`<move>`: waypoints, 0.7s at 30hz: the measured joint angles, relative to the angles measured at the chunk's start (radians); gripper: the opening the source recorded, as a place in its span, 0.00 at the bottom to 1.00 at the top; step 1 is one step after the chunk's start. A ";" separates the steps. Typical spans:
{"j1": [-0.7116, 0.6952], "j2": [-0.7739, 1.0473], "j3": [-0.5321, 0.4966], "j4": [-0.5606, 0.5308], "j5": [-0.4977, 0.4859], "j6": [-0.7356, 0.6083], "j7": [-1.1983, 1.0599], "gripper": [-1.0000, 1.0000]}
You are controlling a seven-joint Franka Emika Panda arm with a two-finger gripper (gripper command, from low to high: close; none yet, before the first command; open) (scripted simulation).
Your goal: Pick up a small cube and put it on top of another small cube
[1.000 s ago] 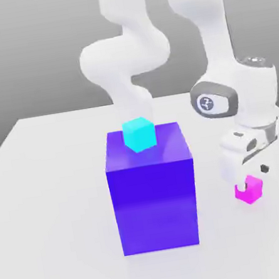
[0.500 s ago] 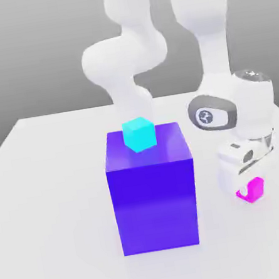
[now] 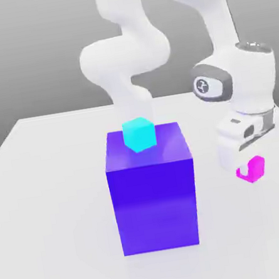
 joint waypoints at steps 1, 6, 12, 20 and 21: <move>-0.009 0.012 0.000 0.032 0.008 -0.019 -0.035 0.00; -0.047 0.088 -0.005 0.210 -0.006 -0.120 -0.186 0.00; -0.078 0.197 -0.037 0.427 -0.082 -0.241 -0.326 0.00; -0.064 0.389 -0.111 0.639 -0.221 -0.281 -0.411 0.00; -0.053 0.422 -0.126 0.643 -0.238 -0.253 -0.401 1.00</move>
